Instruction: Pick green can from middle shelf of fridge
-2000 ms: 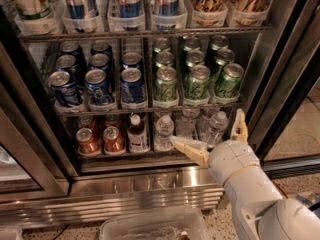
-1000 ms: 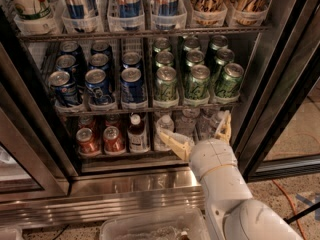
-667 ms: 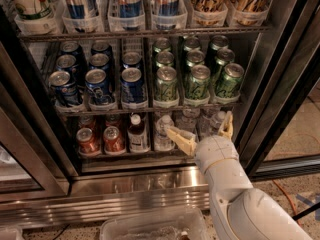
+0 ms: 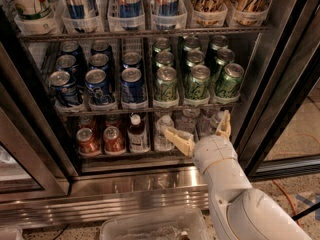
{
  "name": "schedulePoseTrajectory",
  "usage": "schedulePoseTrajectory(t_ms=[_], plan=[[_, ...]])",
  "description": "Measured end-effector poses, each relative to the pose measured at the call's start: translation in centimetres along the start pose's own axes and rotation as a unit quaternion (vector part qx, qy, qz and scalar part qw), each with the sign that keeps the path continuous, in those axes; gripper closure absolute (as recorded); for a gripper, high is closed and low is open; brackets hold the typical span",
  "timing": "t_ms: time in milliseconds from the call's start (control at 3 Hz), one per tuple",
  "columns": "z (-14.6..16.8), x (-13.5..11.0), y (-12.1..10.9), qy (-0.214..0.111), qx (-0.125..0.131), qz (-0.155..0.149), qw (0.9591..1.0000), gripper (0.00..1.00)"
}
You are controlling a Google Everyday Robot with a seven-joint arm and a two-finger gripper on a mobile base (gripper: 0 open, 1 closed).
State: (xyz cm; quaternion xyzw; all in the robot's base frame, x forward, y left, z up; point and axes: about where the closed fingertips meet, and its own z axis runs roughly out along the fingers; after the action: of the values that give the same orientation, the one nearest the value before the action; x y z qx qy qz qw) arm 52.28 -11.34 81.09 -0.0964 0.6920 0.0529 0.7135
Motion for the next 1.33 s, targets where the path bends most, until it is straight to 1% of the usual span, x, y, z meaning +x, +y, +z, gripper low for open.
schedulePoseTrajectory(t_ms=[333, 667, 1000, 1333], plan=[[0.6, -0.3, 0.0, -0.017, 0.000, 0.001, 0.9999, 0.00], [1.9, -0.6, -0.1, -0.035, -0.002, 0.000, 0.9994, 0.00], [3.7, -1.2, -0.1, -0.047, -0.015, -0.002, 0.9988, 0.00], [4.8, -1.2, -2.4, -0.053, 0.001, -0.002, 0.9986, 0.00]])
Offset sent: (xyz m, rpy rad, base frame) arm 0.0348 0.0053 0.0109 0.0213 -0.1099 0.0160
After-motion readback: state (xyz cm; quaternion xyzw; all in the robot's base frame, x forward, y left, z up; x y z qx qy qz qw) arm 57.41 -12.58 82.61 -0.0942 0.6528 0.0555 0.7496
